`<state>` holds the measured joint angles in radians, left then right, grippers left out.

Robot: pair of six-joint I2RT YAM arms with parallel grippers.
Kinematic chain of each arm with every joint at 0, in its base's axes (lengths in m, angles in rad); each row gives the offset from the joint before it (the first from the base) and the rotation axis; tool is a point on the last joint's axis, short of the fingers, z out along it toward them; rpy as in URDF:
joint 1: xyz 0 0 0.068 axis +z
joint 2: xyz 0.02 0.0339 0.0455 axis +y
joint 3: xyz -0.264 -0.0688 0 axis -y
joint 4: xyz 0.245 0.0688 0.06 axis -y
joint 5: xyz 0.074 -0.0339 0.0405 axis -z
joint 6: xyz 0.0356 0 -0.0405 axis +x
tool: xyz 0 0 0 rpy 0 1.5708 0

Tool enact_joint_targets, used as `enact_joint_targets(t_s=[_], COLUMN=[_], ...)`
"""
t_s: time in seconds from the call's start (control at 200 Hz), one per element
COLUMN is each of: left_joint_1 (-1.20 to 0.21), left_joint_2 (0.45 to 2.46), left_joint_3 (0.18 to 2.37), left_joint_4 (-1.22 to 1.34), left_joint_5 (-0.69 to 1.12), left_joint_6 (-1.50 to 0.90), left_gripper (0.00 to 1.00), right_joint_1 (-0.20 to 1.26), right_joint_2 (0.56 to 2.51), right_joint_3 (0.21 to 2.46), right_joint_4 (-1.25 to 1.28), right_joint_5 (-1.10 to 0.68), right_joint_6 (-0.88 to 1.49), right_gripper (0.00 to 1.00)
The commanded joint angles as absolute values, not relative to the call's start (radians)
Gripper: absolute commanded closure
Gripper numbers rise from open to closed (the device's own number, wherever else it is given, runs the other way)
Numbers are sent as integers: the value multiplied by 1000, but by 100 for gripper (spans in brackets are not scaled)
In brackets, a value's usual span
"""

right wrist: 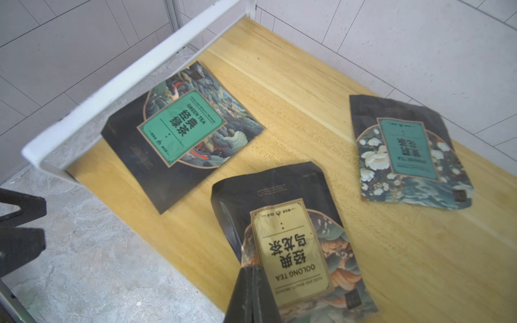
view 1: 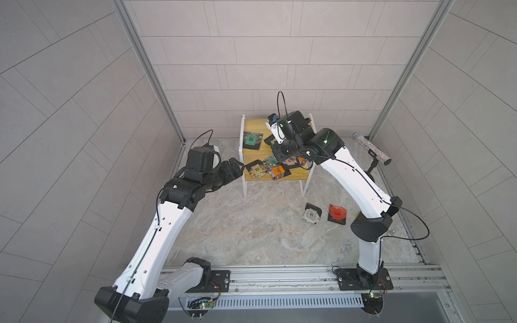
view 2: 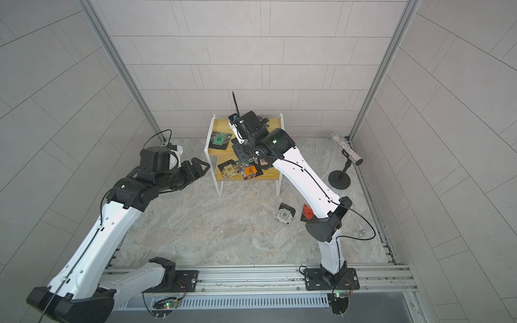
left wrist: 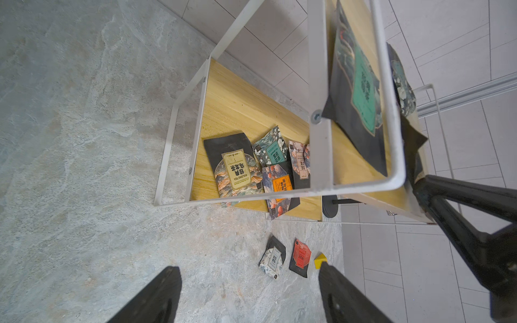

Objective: Remove the tea bags from the shelf
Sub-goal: Pick up the tea bag from the shelf, then place the tea bag at the center of the board.

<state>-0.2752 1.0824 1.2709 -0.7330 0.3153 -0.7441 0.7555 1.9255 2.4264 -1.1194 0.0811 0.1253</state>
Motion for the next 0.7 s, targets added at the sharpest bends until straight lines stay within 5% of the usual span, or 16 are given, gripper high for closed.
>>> enact_joint_targets(t_s=[0.0,0.34,0.695], left_joint_1=[-271,-271,-288], left_joint_2=[1062,1043,991], left_joint_3=[1255,1250,1197], left_joint_4=[-721,-727,-753], left_joint_5=[315,317,334], left_joint_6=[-748,-731,-663], left_gripper=[15,15,15], right_joint_1=[787,827,852], right_joint_2=[1853,1734,1445], right_joint_3=[2410,2311,1914], right_joint_4=[-1134,-1092,-950], right_joint_5=[149,203,212], right_joint_6=[91,76,102], right_gripper=[100,100,100])
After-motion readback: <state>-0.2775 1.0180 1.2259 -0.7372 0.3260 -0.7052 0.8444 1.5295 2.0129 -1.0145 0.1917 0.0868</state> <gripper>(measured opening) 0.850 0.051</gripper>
